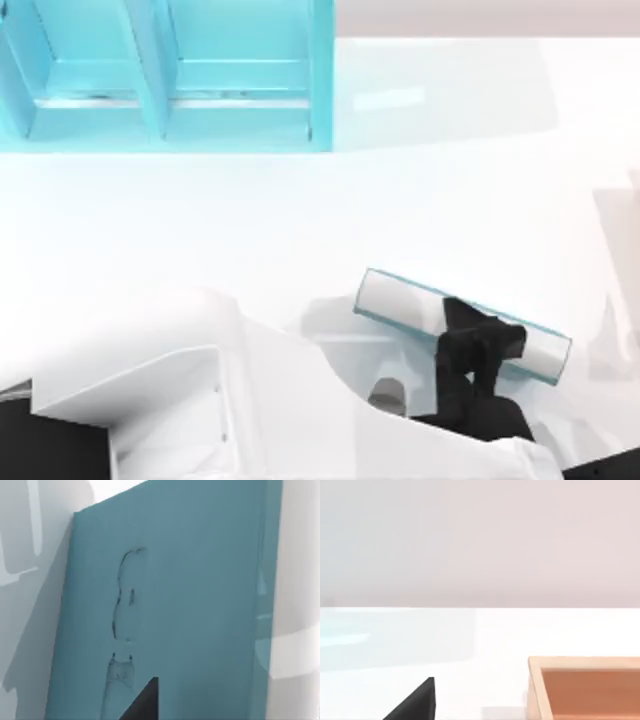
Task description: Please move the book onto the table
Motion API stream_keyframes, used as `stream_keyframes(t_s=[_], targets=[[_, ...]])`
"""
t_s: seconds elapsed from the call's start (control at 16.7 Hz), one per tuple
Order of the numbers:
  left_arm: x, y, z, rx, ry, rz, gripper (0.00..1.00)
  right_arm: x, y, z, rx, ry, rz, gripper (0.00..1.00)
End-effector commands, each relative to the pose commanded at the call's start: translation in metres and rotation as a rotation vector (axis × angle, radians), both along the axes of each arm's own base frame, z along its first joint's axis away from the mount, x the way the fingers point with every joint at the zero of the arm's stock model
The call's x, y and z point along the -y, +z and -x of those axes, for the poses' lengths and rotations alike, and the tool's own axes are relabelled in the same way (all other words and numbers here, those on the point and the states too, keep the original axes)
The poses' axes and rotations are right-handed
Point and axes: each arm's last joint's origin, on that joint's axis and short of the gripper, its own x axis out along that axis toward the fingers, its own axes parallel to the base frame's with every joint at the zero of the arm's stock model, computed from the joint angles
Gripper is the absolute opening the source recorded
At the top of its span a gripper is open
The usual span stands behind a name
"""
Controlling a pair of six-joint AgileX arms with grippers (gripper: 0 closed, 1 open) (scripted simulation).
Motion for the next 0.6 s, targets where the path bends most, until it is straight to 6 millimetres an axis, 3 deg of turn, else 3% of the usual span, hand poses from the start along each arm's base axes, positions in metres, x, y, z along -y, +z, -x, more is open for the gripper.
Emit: stream_keyframes(t_s=[0.12, 0.6], targets=[[0.0, 0.0, 0.0, 0.0, 0.0, 0.0, 1.0, 0.0, 0.0, 0.0, 0.0, 0.0, 0.0, 1.0], [-0.0003, -0.0006, 0.0003, -0.001, -0.001, -0.002, 1.0, 0.0, 0.0, 0.0, 0.0, 0.0, 0.0, 1.0]])
